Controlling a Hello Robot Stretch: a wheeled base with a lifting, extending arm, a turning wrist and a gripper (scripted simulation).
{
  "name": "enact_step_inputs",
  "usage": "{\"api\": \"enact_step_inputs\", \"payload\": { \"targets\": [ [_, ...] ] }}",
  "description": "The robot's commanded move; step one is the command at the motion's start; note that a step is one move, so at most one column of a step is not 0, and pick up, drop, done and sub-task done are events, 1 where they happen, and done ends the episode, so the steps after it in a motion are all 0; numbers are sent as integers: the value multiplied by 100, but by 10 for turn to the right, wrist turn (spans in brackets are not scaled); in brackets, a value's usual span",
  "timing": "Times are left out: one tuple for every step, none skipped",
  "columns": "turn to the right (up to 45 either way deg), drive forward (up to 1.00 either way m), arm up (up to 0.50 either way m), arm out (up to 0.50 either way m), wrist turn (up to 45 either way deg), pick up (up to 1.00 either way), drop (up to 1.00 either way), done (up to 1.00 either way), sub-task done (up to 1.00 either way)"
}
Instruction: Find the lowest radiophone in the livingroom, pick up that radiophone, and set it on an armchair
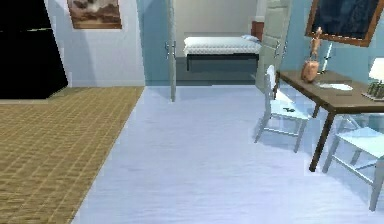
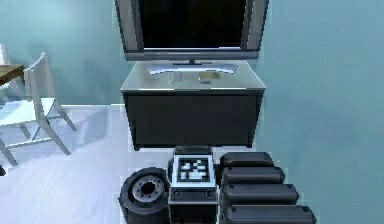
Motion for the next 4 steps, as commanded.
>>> {"api": "enact_step_inputs", "payload": {
  "targets": [
    [0,5,0,0,0,0,0,0,0],
    [30,0,0,0,0,0,0,0,0],
    [0,100,0,0,0,0,0,0,0],
    [0,100,0,0,0,0,0,0,0]
  ]
}}
